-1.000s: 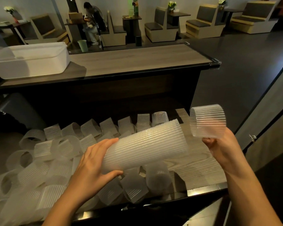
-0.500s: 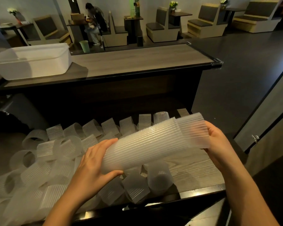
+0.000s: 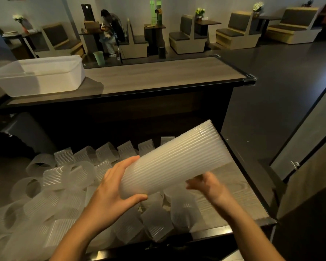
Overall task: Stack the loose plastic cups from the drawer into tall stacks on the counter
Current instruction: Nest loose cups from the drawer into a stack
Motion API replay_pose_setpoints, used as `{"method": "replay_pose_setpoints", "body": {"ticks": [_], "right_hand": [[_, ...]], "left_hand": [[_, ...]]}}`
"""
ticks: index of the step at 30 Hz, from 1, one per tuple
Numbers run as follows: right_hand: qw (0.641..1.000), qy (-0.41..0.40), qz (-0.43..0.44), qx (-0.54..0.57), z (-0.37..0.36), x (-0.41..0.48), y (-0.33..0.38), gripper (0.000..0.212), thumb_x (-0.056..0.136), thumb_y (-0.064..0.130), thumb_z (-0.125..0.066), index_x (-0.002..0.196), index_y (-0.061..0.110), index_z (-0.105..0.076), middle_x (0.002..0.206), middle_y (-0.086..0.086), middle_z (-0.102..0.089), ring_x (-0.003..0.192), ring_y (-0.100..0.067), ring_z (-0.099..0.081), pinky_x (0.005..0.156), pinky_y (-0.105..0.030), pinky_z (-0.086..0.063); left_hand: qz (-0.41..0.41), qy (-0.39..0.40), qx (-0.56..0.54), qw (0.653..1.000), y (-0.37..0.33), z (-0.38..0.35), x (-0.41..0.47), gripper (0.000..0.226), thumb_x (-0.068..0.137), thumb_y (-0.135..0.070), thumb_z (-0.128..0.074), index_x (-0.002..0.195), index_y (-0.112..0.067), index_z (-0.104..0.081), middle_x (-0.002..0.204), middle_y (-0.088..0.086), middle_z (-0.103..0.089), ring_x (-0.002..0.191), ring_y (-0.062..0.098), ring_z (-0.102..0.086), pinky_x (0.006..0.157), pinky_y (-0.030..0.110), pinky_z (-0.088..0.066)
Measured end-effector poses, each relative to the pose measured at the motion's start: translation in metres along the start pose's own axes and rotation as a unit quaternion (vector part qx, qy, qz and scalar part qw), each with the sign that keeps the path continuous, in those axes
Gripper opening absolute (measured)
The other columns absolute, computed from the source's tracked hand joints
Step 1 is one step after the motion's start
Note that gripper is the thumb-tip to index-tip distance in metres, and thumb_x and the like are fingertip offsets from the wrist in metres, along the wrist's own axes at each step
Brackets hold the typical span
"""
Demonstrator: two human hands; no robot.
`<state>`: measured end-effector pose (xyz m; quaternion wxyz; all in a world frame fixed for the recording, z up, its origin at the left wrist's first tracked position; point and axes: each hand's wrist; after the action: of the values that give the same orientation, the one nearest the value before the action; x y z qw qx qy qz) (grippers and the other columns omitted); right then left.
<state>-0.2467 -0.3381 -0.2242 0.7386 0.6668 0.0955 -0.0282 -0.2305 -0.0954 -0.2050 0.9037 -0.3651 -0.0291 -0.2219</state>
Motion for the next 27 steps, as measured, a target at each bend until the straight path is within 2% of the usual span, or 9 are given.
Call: {"method": "replay_pose_setpoints", "body": {"ticks": [4, 7, 9, 12, 14, 17, 20, 23, 27], "right_hand": [[0.995, 0.095, 0.017, 0.015, -0.026, 0.007, 0.016, 0.023, 0.08, 0.013, -0.067, 0.089, 0.027, -0.051, 0.091, 0.015, -0.059, 0.077, 0.019, -0.058, 0.07, -0.004, -0.046], [0.992, 0.075, 0.087, 0.042, -0.032, 0.019, 0.04, 0.059, 0.054, 0.045, -0.078, 0.099, 0.019, -0.051, 0.091, 0.017, -0.06, 0.078, 0.02, -0.057, 0.067, -0.001, -0.044], [0.987, 0.036, 0.15, 0.036, -0.037, 0.032, 0.06, 0.074, 0.052, 0.048, -0.07, 0.11, 0.008, -0.047, 0.099, 0.007, -0.059, 0.089, 0.011, -0.058, 0.075, -0.007, -0.046], [0.978, 0.021, 0.201, 0.046, -0.04, 0.052, 0.084, 0.074, 0.063, 0.039, -0.069, 0.123, 0.007, -0.039, 0.107, 0.004, -0.055, 0.098, 0.005, -0.057, 0.08, -0.011, -0.048], [0.974, 0.013, 0.22, 0.048, -0.044, 0.068, 0.098, 0.074, 0.069, 0.03, -0.072, 0.13, 0.011, -0.034, 0.11, 0.007, -0.054, 0.1, 0.007, -0.056, 0.083, -0.013, -0.05], [0.971, 0.019, 0.236, 0.04, -0.045, 0.091, 0.121, 0.078, 0.067, 0.029, -0.074, 0.132, 0.017, -0.034, 0.119, 0.002, -0.053, 0.112, -0.004, -0.054, 0.092, -0.027, -0.051], [0.971, 0.013, 0.239, 0.024, -0.048, 0.115, 0.143, 0.076, 0.063, 0.034, -0.074, 0.128, 0.023, -0.037, 0.125, -0.001, -0.051, 0.117, -0.016, -0.051, 0.096, -0.043, -0.048], [0.971, -0.002, 0.237, -0.029, -0.051, 0.137, 0.17, 0.084, 0.058, 0.045, -0.075, 0.13, 0.026, -0.035, 0.128, 0.0, -0.049, 0.117, -0.017, -0.05, 0.097, -0.047, -0.046], [0.969, -0.003, 0.245, -0.042, -0.057, 0.166, 0.204, 0.078, 0.074, 0.025, -0.074, 0.137, 0.021, -0.028, 0.135, -0.003, -0.044, 0.116, -0.016, -0.046, 0.096, -0.037, -0.045]], "left_hand": [[-0.041, -0.013, -0.006, 0.999, -0.012, 0.009, 0.018, 0.075, 0.057, -0.068, -0.054, 0.117, -0.077, -0.01, 0.121, -0.054, -0.021, 0.116, -0.019, -0.028, 0.088, 0.017, -0.031], [-0.067, -0.037, 0.006, 0.997, -0.021, 0.022, 0.038, 0.074, 0.06, -0.067, -0.056, 0.123, -0.068, -0.017, 0.125, -0.043, -0.026, 0.118, -0.001, -0.038, 0.091, 0.026, -0.038], [-0.08, -0.054, 0.007, 0.995, -0.025, 0.038, 0.051, 0.074, 0.061, -0.066, -0.056, 0.125, -0.058, -0.021, 0.124, -0.04, -0.027, 0.115, 0.001, -0.041, 0.089, 0.025, -0.039], [-0.079, -0.045, -0.013, 0.996, -0.03, 0.058, 0.072, 0.075, 0.059, -0.065, -0.058, 0.122, -0.059, -0.018, 0.116, -0.045, -0.024, 0.106, -0.013, -0.041, 0.079, 0.013, -0.039], [-0.071, -0.038, -0.028, 0.996, -0.03, 0.071, 0.085, 0.078, 0.061, -0.062, -0.07, 0.118, -0.063, -0.016, 0.112, -0.044, -0.024, 0.101, -0.013, -0.041, 0.071, 0.01, -0.038], [-0.058, -0.031, -0.032, 0.997, -0.025, 0.087, 0.105, 0.071, 0.074, -0.04, -0.069, 0.114, -0.063, -0.015, 0.11, -0.036, -0.029, 0.096, -0.008, -0.043, 0.066, 0.009, -0.038], [-0.046, -0.021, -0.044, 0.998, -0.021, 0.106, 0.125, 0.065, 0.072, -0.045, -0.067, 0.116, -0.057, -0.02, 0.117, -0.027, -0.038, 0.098, -0.01, -0.043, 0.072, 0.008, -0.036], [-0.032, -0.027, -0.022, 0.999, -0.014, 0.125, 0.147, 0.074, 0.069, -0.052, -0.068, 0.13, -0.043, -0.028, 0.133, -0.006, -0.041, 0.111, 0.002, -0.042, 0.091, 0.021, -0.039], [0.007, -0.055, -0.032, 0.998, -0.011, 0.147, 0.177, 0.074, 0.076, -0.04, -0.063, 0.14, -0.024, -0.03, 0.123, -0.001, -0.045, 0.11, 0.014, -0.047, 0.094, 0.036, -0.043]]}}
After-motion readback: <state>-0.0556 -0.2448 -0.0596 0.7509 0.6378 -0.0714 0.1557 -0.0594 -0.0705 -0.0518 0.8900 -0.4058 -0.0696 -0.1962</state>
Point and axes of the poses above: each hand's wrist, its own x-axis towards the middle knuckle, its own z-axis out of the back of the hand, y = z × x
